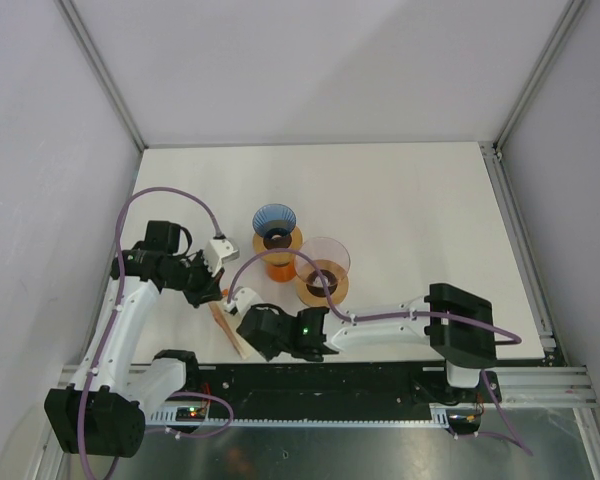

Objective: Place the coffee filter in the dripper
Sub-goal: Pick up the coffee filter from the coffee filter holder.

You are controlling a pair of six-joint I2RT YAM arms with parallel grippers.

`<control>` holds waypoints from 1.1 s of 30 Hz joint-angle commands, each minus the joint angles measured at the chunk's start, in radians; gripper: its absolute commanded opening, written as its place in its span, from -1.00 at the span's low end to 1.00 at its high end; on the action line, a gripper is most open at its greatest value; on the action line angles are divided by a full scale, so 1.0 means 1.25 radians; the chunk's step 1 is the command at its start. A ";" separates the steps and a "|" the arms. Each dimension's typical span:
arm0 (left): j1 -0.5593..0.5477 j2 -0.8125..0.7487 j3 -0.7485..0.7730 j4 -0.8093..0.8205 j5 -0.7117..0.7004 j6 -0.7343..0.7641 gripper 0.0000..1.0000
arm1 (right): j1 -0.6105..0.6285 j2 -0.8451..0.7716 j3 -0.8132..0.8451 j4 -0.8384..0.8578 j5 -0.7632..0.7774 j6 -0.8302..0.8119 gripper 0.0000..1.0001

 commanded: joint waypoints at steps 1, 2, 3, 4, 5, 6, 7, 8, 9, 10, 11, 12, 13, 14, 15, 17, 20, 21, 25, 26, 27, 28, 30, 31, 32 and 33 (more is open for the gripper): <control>-0.005 -0.002 0.034 0.013 0.035 -0.012 -0.99 | -0.019 0.025 -0.003 0.076 -0.034 -0.011 -0.22; -0.005 -0.002 0.033 0.013 0.035 -0.012 -1.00 | -0.022 0.030 -0.003 0.081 -0.040 -0.011 -0.31; -0.006 -0.002 0.034 0.013 0.034 -0.013 -1.00 | -0.025 0.034 -0.003 0.084 -0.045 -0.010 -0.45; -0.006 -0.002 0.034 0.013 0.033 -0.013 -1.00 | -0.027 0.035 -0.003 0.084 -0.050 -0.010 -0.59; -0.005 -0.003 0.034 0.014 0.030 -0.014 -1.00 | -0.028 0.035 -0.003 0.081 -0.051 -0.009 -0.76; -0.005 -0.003 0.033 0.013 0.027 -0.014 -0.99 | -0.029 0.031 -0.003 0.077 -0.049 -0.009 -0.88; -0.005 -0.002 0.034 0.015 0.024 -0.016 -1.00 | -0.028 0.026 -0.003 0.068 -0.046 -0.009 -0.94; -0.005 -0.002 0.034 0.017 0.022 -0.018 -1.00 | -0.027 0.018 -0.003 0.058 -0.040 -0.009 -0.97; -0.006 -0.002 0.036 0.020 0.019 -0.020 -0.99 | -0.026 0.009 -0.003 0.044 -0.033 -0.009 -0.98; -0.006 -0.001 0.036 0.023 0.017 -0.022 -0.99 | -0.024 -0.003 -0.003 0.033 -0.025 -0.008 -0.99; -0.005 0.000 0.038 0.026 0.015 -0.024 -1.00 | -0.022 -0.011 -0.003 0.018 -0.019 -0.008 -1.00; -0.005 0.002 0.040 0.029 0.012 -0.026 -1.00 | -0.017 -0.024 -0.003 0.005 -0.012 -0.009 -1.00; -0.005 0.004 0.042 0.033 0.010 -0.027 -0.99 | -0.013 -0.034 -0.003 -0.007 -0.007 -0.010 -1.00; -0.004 0.004 0.043 0.035 0.008 -0.028 -0.99 | -0.007 -0.047 -0.003 -0.017 -0.003 -0.011 -1.00; -0.004 0.006 0.046 0.037 0.006 -0.029 -1.00 | -0.002 -0.058 -0.003 -0.030 0.000 -0.012 -1.00; -0.005 0.007 0.050 0.040 0.003 -0.031 -0.99 | 0.008 -0.080 -0.003 -0.054 0.009 -0.011 -1.00; -0.004 0.009 0.051 0.044 0.003 -0.031 -1.00 | 0.024 -0.115 -0.004 -0.092 0.014 -0.015 -1.00; -0.005 0.009 0.051 0.045 0.004 -0.032 -1.00 | 0.027 -0.127 -0.004 -0.104 0.012 -0.017 -1.00; -0.005 0.011 0.048 0.049 0.006 -0.033 -0.99 | 0.036 -0.183 -0.003 -0.131 -0.020 -0.030 -1.00; -0.005 0.012 0.047 0.050 0.006 -0.033 -1.00 | 0.036 -0.198 -0.004 -0.135 -0.026 -0.032 -1.00; -0.005 0.012 0.046 0.051 0.007 -0.033 -1.00 | 0.036 -0.209 -0.004 -0.139 -0.029 -0.034 -1.00; -0.004 0.012 0.045 0.053 0.008 -0.033 -0.99 | 0.036 -0.220 -0.003 -0.144 -0.032 -0.035 -1.00; -0.004 0.012 0.045 0.054 0.007 -0.033 -0.99 | 0.032 -0.241 -0.004 -0.154 -0.035 -0.036 -1.00; -0.004 0.012 0.045 0.055 0.007 -0.033 -0.99 | 0.031 -0.251 -0.004 -0.158 -0.037 -0.036 -1.00; -0.004 0.012 0.046 0.056 0.007 -0.033 -0.99 | 0.030 -0.258 -0.003 -0.159 -0.038 -0.036 -1.00; -0.004 0.012 0.047 0.056 0.007 -0.033 -0.97 | 0.027 -0.268 -0.003 -0.160 -0.042 -0.036 -1.00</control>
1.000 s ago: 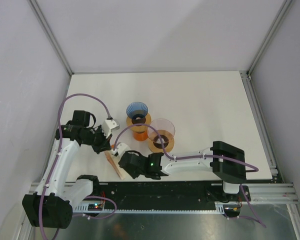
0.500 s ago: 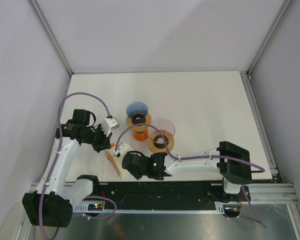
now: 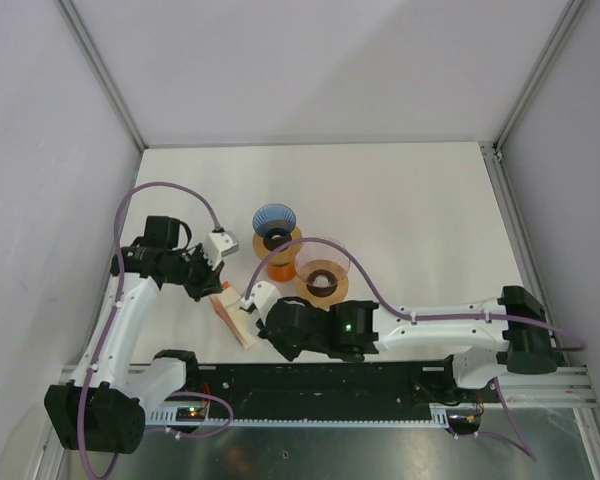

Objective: Place the coffee filter in the dripper
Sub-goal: Pick up the coffee filter from the coffee filter holder.

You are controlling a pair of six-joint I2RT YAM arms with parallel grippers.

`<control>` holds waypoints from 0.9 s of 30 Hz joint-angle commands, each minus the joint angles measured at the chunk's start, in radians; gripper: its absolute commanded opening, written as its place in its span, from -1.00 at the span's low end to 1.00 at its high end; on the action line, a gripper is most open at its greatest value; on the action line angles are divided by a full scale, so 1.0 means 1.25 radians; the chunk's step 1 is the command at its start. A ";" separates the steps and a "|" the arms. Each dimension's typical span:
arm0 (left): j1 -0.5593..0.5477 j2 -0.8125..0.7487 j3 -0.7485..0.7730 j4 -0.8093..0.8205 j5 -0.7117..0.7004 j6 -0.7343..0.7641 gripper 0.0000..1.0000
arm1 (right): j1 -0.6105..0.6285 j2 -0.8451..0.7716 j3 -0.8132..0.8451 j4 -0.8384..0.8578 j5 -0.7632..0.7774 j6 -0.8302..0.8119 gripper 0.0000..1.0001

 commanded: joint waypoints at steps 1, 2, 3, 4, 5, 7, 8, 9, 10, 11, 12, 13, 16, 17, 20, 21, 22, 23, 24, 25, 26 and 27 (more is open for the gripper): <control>-0.004 -0.003 0.031 0.018 0.012 -0.014 -0.92 | -0.009 -0.061 0.002 -0.024 -0.016 -0.009 -1.00; -0.004 -0.003 0.033 0.017 0.012 -0.015 -0.81 | -0.011 -0.073 0.002 -0.021 -0.019 -0.009 -1.00; -0.004 -0.003 0.036 0.018 0.013 -0.016 -0.73 | -0.014 -0.082 0.002 -0.018 -0.023 -0.009 -1.00; -0.004 -0.004 0.039 0.017 0.015 -0.017 -0.62 | -0.017 -0.094 0.002 -0.013 -0.029 -0.009 -1.00; -0.004 -0.004 0.044 0.017 0.016 -0.019 -0.54 | -0.020 -0.103 0.002 -0.007 -0.036 -0.010 -1.00; -0.004 -0.006 0.052 0.018 0.020 -0.021 -0.38 | -0.025 -0.125 0.003 0.004 -0.050 -0.016 -1.00; -0.005 -0.007 0.056 0.018 0.021 -0.023 -0.32 | -0.029 -0.134 0.003 0.009 -0.058 -0.017 -1.00; -0.004 -0.007 0.062 0.018 0.023 -0.025 -0.26 | -0.033 -0.143 0.002 0.014 -0.062 -0.018 -1.00; -0.004 -0.010 0.066 0.018 0.025 -0.026 -0.21 | -0.037 -0.154 0.002 0.018 -0.067 -0.018 -1.00; -0.005 -0.013 0.073 0.017 0.027 -0.026 -0.17 | -0.041 -0.162 0.002 0.021 -0.070 -0.019 -1.00; -0.004 -0.014 0.079 0.017 0.029 -0.027 -0.14 | -0.045 -0.172 0.003 0.024 -0.071 -0.019 -1.00; -0.005 -0.015 0.088 0.017 0.032 -0.028 -0.11 | -0.051 -0.180 0.003 0.026 -0.073 -0.018 -1.00; -0.004 -0.013 0.123 0.017 0.050 -0.038 -0.02 | -0.067 -0.207 0.003 0.035 -0.081 -0.022 -1.00; -0.005 -0.012 0.140 0.017 0.058 -0.042 0.02 | -0.074 -0.215 0.003 0.039 -0.083 -0.024 -1.00; -0.005 -0.009 0.184 0.018 0.093 -0.058 0.11 | -0.096 -0.233 0.003 0.061 -0.106 -0.033 -1.00; -0.004 -0.009 0.203 0.017 0.105 -0.063 0.14 | -0.106 -0.240 0.003 0.068 -0.115 -0.035 -1.00; -0.004 -0.008 0.217 0.018 0.113 -0.071 0.15 | -0.115 -0.246 0.003 0.077 -0.127 -0.036 -1.00; -0.005 -0.008 0.237 0.017 0.122 -0.076 0.16 | -0.126 -0.253 0.003 0.085 -0.136 -0.038 -1.00; -0.005 -0.009 0.253 0.017 0.129 -0.086 0.17 | -0.135 -0.259 0.003 0.091 -0.143 -0.039 -1.00; -0.005 -0.010 0.272 0.017 0.138 -0.094 0.19 | -0.144 -0.265 0.005 0.093 -0.144 -0.042 -1.00; -0.005 -0.012 0.289 0.017 0.149 -0.099 0.20 | -0.153 -0.269 0.007 0.094 -0.143 -0.048 -1.00; -0.006 -0.015 0.300 0.017 0.167 -0.104 0.21 | -0.159 -0.273 0.011 0.094 -0.137 -0.053 -1.00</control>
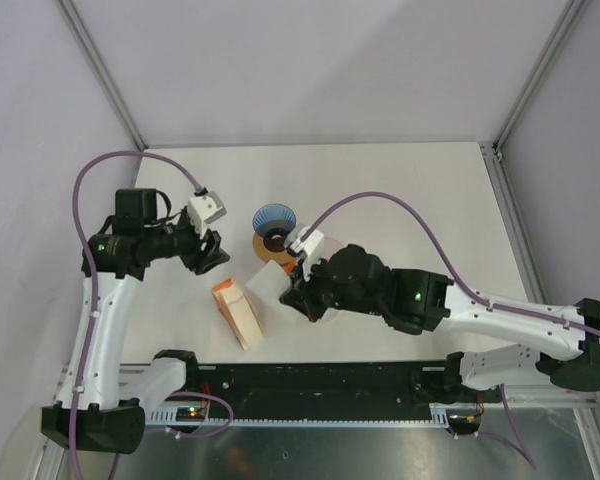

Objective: Place the coffee filter in the dripper
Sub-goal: Pick up the coffee filter from the coffee filter holder, then place the coffee filter in the coffee dripper.

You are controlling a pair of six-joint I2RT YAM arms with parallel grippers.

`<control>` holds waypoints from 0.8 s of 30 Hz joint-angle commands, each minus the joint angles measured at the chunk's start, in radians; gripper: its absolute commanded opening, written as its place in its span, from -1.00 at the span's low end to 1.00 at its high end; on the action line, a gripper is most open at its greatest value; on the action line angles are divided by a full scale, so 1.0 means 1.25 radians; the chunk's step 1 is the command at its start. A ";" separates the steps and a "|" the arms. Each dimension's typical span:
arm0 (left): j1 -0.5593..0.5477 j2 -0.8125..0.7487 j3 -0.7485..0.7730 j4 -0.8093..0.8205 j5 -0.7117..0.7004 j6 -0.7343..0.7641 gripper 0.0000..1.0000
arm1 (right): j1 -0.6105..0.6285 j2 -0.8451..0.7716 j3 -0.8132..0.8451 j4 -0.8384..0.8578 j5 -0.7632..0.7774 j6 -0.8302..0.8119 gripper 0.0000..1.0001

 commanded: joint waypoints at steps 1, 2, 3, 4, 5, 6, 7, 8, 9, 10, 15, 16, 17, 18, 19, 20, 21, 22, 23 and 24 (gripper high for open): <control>-0.006 -0.019 0.079 0.010 0.096 -0.042 0.23 | -0.033 -0.040 0.014 0.044 -0.014 -0.033 -1.00; -0.007 -0.023 0.085 0.010 0.124 -0.043 0.26 | -0.041 -0.040 0.019 0.041 -0.014 -0.044 -1.00; -0.009 -0.028 0.091 0.010 0.149 -0.044 0.29 | -0.050 -0.040 0.024 0.035 -0.014 -0.051 -1.00; -0.010 -0.031 0.094 0.010 0.183 -0.044 0.35 | -0.058 -0.038 0.032 0.030 -0.020 -0.063 -1.00; -0.010 -0.036 0.099 0.009 0.213 -0.041 0.40 | -0.069 -0.036 0.038 0.023 -0.031 -0.075 -1.00; -0.011 -0.040 0.103 0.008 0.255 -0.039 0.46 | -0.080 -0.033 0.047 0.017 -0.065 -0.094 -1.00; -0.012 -0.043 0.109 0.006 0.287 -0.035 0.51 | -0.093 -0.028 0.055 0.007 -0.090 -0.111 -1.00; -0.012 -0.044 0.114 0.006 0.325 -0.034 0.57 | -0.103 -0.023 0.065 0.000 -0.113 -0.130 -1.00; -0.015 -0.042 0.120 0.005 0.353 -0.034 0.62 | -0.113 -0.017 0.073 -0.010 -0.127 -0.144 -1.00; -0.017 -0.039 0.125 0.004 0.381 -0.037 0.70 | -0.119 -0.014 0.082 -0.017 -0.139 -0.159 -1.00; -0.073 -0.023 0.137 0.004 0.391 -0.064 0.91 | -0.140 -0.014 0.095 0.017 -0.207 -0.198 -1.00; -0.083 -0.024 0.139 0.004 0.390 -0.070 0.92 | -0.143 -0.013 0.095 0.030 -0.228 -0.201 -1.00; -0.091 -0.024 0.140 0.004 0.393 -0.076 0.92 | -0.147 -0.012 0.095 0.040 -0.247 -0.203 -1.00; -0.101 -0.025 0.142 0.004 0.396 -0.084 0.91 | -0.150 -0.010 0.096 0.049 -0.258 -0.204 -1.00; -0.109 -0.025 0.146 0.004 0.397 -0.088 0.89 | -0.154 -0.008 0.096 0.054 -0.270 -0.206 -1.00; -0.120 -0.023 0.149 0.005 0.396 -0.094 0.86 | -0.160 -0.006 0.097 0.059 -0.280 -0.207 -1.00; -0.130 -0.023 0.153 0.005 0.392 -0.098 0.80 | -0.164 -0.004 0.097 0.063 -0.294 -0.207 -1.00; -0.144 -0.020 0.154 0.008 0.389 -0.104 0.73 | -0.167 -0.003 0.096 0.067 -0.306 -0.207 -1.00; -0.155 -0.017 0.153 0.009 0.383 -0.109 0.57 | -0.170 -0.001 0.096 0.071 -0.324 -0.207 -1.00; -0.170 -0.011 0.149 0.011 0.378 -0.115 0.44 | -0.172 -0.001 0.096 0.076 -0.337 -0.208 -1.00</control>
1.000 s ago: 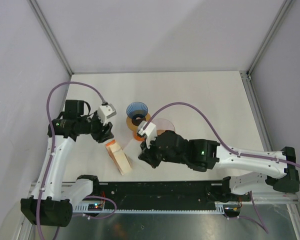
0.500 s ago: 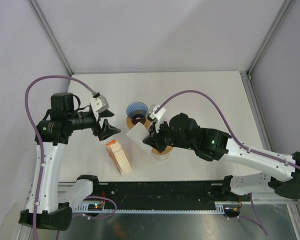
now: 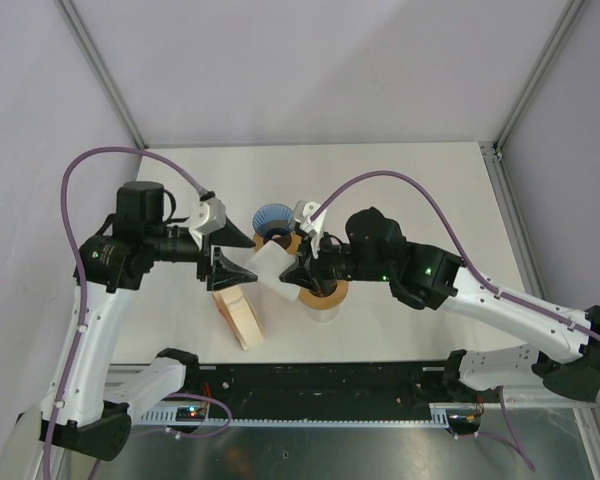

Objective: Place the coffee filter in the dripper
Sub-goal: Place the coffee filter in the coffee dripper.

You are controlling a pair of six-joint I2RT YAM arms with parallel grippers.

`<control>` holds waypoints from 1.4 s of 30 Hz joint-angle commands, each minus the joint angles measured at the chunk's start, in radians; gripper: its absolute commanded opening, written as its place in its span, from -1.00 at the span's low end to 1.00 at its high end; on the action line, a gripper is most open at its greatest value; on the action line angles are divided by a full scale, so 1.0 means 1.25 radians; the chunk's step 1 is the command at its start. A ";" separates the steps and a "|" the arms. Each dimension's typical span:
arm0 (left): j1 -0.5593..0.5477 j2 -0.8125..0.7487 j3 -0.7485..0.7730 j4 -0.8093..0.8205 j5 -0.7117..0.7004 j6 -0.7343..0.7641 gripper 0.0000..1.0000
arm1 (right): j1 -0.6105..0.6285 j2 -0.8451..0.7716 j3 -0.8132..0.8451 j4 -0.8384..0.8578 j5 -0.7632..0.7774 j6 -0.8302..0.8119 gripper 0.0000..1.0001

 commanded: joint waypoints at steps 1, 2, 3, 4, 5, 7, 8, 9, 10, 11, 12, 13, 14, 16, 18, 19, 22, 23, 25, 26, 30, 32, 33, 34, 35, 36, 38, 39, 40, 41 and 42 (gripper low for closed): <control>-0.054 0.011 0.026 0.009 0.016 -0.038 0.28 | -0.013 0.002 0.037 0.058 -0.096 -0.019 -1.00; -0.068 0.017 0.021 0.009 0.014 -0.041 0.16 | -0.015 0.002 0.037 0.062 -0.104 -0.019 -1.00; -0.079 0.021 0.018 0.009 0.007 -0.042 0.00 | -0.017 0.000 0.036 0.064 -0.109 -0.019 -1.00; -0.091 0.022 0.017 0.010 -0.004 -0.041 -0.13 | -0.021 -0.002 0.036 0.063 -0.111 -0.019 -1.00; -0.099 0.023 0.017 0.009 -0.010 -0.039 -0.28 | -0.024 -0.004 0.036 0.061 -0.112 -0.019 -1.00; -0.108 0.024 0.018 0.010 -0.002 -0.036 -0.55 | -0.031 -0.007 0.036 0.057 -0.113 -0.016 -1.00; -0.111 0.024 0.018 0.010 0.013 -0.034 -0.65 | -0.032 -0.007 0.036 0.057 -0.113 -0.015 -1.00; -0.114 0.024 0.017 0.010 0.024 -0.032 -0.76 | -0.034 -0.007 0.036 0.057 -0.113 -0.015 -1.00; -0.116 0.026 0.015 0.010 0.034 -0.032 -0.88 | -0.036 -0.007 0.036 0.059 -0.113 -0.014 -1.00; -0.118 0.028 0.013 0.011 0.040 -0.031 -0.94 | -0.038 -0.007 0.036 0.059 -0.112 -0.014 -0.95; -0.120 0.030 0.010 0.011 0.041 -0.031 -0.97 | -0.040 -0.008 0.036 0.059 -0.112 -0.014 -0.78; -0.121 0.029 0.007 0.011 0.042 -0.031 -0.98 | -0.043 -0.011 0.036 0.054 -0.107 -0.014 -0.64; -0.123 0.028 0.004 0.011 0.044 -0.030 -0.99 | -0.047 -0.017 0.036 0.049 -0.102 -0.017 -0.48; -0.123 0.021 0.006 0.008 0.047 -0.021 -0.99 | -0.052 -0.039 0.034 0.027 -0.079 -0.027 -0.23; -0.125 0.015 0.017 -0.008 0.049 0.003 -0.99 | -0.056 -0.068 0.029 0.003 -0.086 -0.054 0.01; -0.127 0.013 0.023 -0.017 0.051 0.016 -1.00 | -0.060 -0.081 0.028 -0.013 -0.098 -0.064 0.10; -0.139 0.015 0.052 -0.035 0.068 0.032 -1.00 | -0.070 -0.132 0.027 -0.048 -0.118 -0.085 0.23; -0.148 0.014 0.059 -0.040 0.071 0.035 -1.00 | -0.072 -0.150 0.027 -0.061 -0.113 -0.090 0.24; -0.163 0.008 0.067 -0.050 0.071 0.044 -1.00 | -0.074 -0.179 0.027 -0.078 -0.086 -0.096 0.24; -0.169 0.003 0.068 -0.055 0.071 0.048 -1.00 | -0.075 -0.191 0.022 -0.080 -0.066 -0.094 0.23; -0.177 -0.003 0.063 -0.063 0.086 0.053 -1.00 | -0.074 -0.210 -0.002 -0.025 -0.057 -0.066 0.21; -0.177 -0.004 0.061 -0.065 0.093 0.055 -1.00 | -0.065 -0.204 -0.006 -0.007 -0.063 -0.056 0.20; -0.177 -0.005 0.062 -0.065 0.096 0.056 -1.00 | -0.055 -0.200 -0.006 0.001 -0.058 -0.055 0.20; -0.178 -0.005 0.062 -0.067 0.098 0.057 -0.99 | -0.047 -0.196 -0.008 0.007 -0.046 -0.055 0.20; -0.178 -0.006 0.064 -0.069 0.101 0.058 -0.99 | -0.038 -0.190 -0.008 0.016 -0.035 -0.055 0.20; -0.178 -0.005 0.065 -0.071 0.105 0.060 -0.99 | -0.031 -0.183 -0.008 0.029 -0.028 -0.053 0.20; -0.178 -0.005 0.068 -0.078 0.113 0.066 -1.00 | -0.025 -0.172 -0.008 0.051 -0.028 -0.049 0.18; -0.179 -0.005 0.068 -0.082 0.113 0.072 -1.00 | -0.024 -0.168 -0.008 0.060 -0.035 -0.047 0.17; -0.179 -0.006 0.067 -0.089 0.113 0.082 -1.00 | -0.025 -0.165 -0.008 0.070 -0.040 -0.047 0.17; -0.180 -0.007 0.065 -0.095 0.110 0.089 -1.00 | -0.025 -0.162 -0.008 0.077 -0.046 -0.045 0.16; -0.182 -0.007 0.063 -0.101 0.108 0.096 -0.99 | -0.026 -0.157 -0.008 0.085 -0.050 -0.043 0.16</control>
